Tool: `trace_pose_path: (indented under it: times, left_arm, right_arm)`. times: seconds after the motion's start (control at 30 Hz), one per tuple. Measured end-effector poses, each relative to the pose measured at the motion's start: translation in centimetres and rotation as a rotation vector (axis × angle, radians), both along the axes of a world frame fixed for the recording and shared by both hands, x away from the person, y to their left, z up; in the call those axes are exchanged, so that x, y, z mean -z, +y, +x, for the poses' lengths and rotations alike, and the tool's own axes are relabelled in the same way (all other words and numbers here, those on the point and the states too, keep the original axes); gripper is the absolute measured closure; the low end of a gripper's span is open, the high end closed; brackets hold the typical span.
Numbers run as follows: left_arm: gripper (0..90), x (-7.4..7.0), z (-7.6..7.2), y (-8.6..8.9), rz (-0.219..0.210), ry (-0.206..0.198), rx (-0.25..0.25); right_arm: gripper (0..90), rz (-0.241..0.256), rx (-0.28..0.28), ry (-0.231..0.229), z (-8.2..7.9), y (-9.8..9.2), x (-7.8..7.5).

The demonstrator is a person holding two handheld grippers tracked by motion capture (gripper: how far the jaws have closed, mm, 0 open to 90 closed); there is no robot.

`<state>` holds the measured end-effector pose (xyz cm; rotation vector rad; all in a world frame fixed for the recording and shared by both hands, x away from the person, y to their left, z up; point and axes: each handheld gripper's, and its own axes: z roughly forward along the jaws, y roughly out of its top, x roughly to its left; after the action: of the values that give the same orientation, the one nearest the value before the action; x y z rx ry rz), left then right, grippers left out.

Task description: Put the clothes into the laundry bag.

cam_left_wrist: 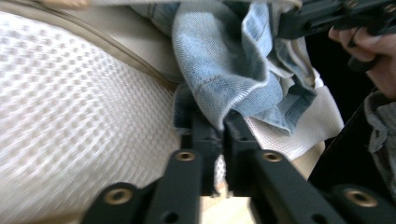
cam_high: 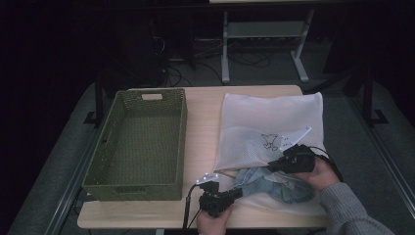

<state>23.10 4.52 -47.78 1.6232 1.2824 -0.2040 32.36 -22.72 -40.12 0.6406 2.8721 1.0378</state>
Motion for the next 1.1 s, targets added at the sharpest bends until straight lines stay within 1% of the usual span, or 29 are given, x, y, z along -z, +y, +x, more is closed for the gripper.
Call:
trace_pose_path:
  times: [0.03,0.1,0.13,0.17,0.2,0.23,0.27,0.3,0.33,0.37,0.4,0.43,0.47,0.5,0.53,0.57,0.6,0.63,0.67,0.7,0.73,0.77,0.87,0.9,0.93,0.97,1.0,1.07,1.1]
  left_arm:
    - [88.0,0.1,0.1,-0.4,-0.005,-0.002,0.006]
    - [88.5,0.1,0.5,-1.7,-0.011,-0.002,0.031]
    - [88.7,0.1,0.5,-1.7,-0.011,-0.002,0.031]
    - [88.7,0.2,0.7,-2.9,-0.020,-0.006,0.048]
    - [88.7,0.2,0.9,-3.8,-0.023,-0.006,0.063]
    - [88.8,0.2,0.9,-3.8,-0.023,-0.006,0.063]
    - [88.8,0.1,1.3,-5.2,-0.026,-0.013,0.073]
    - [88.7,0.1,1.6,-5.9,-0.029,-0.015,0.072]
    - [88.5,0.3,2.0,-6.9,-0.035,-0.003,0.065]
    - [88.2,0.3,2.3,-7.3,-0.037,-0.009,0.058]
    - [86.1,0.4,2.5,-7.6,-0.040,-0.005,0.050]
    - [80.2,0.4,2.5,-7.6,-0.040,-0.005,0.050]
    - [80.2,0.6,2.7,-7.9,-0.059,0.016,0.052]
    - [67.5,0.6,2.9,-8.1,-0.076,0.016,0.047]
    - [63.5,0.5,3.0,-8.6,-0.073,0.012,0.039]
    - [61.9,0.5,3.1,-8.7,-0.072,0.013,0.029]
    - [63.4,0.5,3.2,-8.8,-0.064,0.006,0.013]
    - [70.7,0.5,3.2,-8.8,-0.064,0.006,0.013]
    - [70.7,0.6,3.4,-8.8,-0.054,-0.006,-0.002]
    - [77.5,0.8,3.5,-8.8,-0.062,-0.005,-0.010]
    - [80.0,0.8,3.6,-8.7,-0.066,-0.015,-0.020]
    - [84.2,0.8,3.6,-8.5,-0.081,-0.028,-0.038]
    - [85.5,0.7,3.8,-8.4,-0.081,-0.039,-0.035]
    - [85.7,0.8,3.9,-8.3,-0.086,-0.037,-0.039]
    - [86.0,0.8,3.9,-8.3,-0.086,-0.037,-0.039]
    - [86.2,0.8,4.0,-8.1,-0.086,-0.039,-0.033]
    - [86.3,0.8,4.0,-8.1,-0.086,-0.039,-0.033]
    - [86.3,0.9,4.1,-8.1,-0.085,-0.035,-0.023]
    - [86.3,0.9,4.2,-8.1,-0.091,-0.032,-0.026]
  right_arm:
    - [85.6,0.002,0.000,0.000,0.0,0.0,0.0]
    - [85.6,0.004,-0.003,0.000,-0.1,0.1,-0.1]
    - [85.6,0.004,-0.003,0.000,-0.1,0.1,-0.1]
    - [85.5,0.003,-0.005,0.000,-0.1,0.1,-0.1]
    - [85.6,0.005,-0.007,-0.001,-0.1,0.1,-0.2]
    - [85.6,0.005,-0.007,-0.001,-0.1,0.1,-0.2]
    - [85.6,0.006,-0.008,-0.003,-0.1,0.1,-0.3]
    - [85.6,0.009,-0.010,-0.003,-0.2,0.1,-0.4]
    - [85.6,0.013,-0.012,-0.008,-0.3,0.1,-0.5]
    - [85.6,0.014,-0.011,-0.007,-0.4,0.0,-0.5]
    - [85.6,0.017,-0.011,-0.007,-0.4,0.0,-0.5]
    - [85.6,0.020,-0.010,-0.006,-0.3,-0.1,-0.5]
    - [85.6,0.020,-0.010,-0.006,-0.3,-0.1,-0.5]
    - [85.6,0.022,-0.007,-0.004,-0.3,-0.2,-0.5]
    - [85.7,0.026,-0.006,-0.004,-0.3,-0.2,-0.5]
    - [85.8,0.030,-0.003,-0.003,-0.3,-0.2,-0.5]
    - [86.0,0.032,-0.003,-0.006,-0.3,-0.2,-0.5]
    - [86.0,0.032,-0.003,-0.006,-0.3,-0.2,-0.5]
    - [86.3,0.034,-0.002,-0.007,-0.4,-0.3,-0.6]
    - [86.6,0.038,-0.004,-0.009,-0.5,-0.3,-0.7]
    - [86.9,0.041,-0.009,-0.008,-0.6,-0.4,-0.8]
    - [87.3,0.047,-0.025,-0.002,-0.8,-0.5,-0.9]
    - [86.9,0.055,-0.032,0.005,-0.9,-0.7,-1.0]
    - [80.7,0.041,-0.028,-0.009,-1.0,-0.7,-1.0]
    - [80.7,0.041,-0.028,-0.009,-1.0,-0.7,-1.0]
    - [71.1,0.037,-0.015,-0.046,-1.4,-0.9,-1.3]
    - [71.1,0.037,-0.015,-0.046,-1.4,-0.9,-1.3]
    - [66.2,0.051,-0.024,-0.087,-2.3,-1.3,-1.6]
    - [64.9,0.054,-0.035,-0.112,-3.2,-1.5,-1.5]
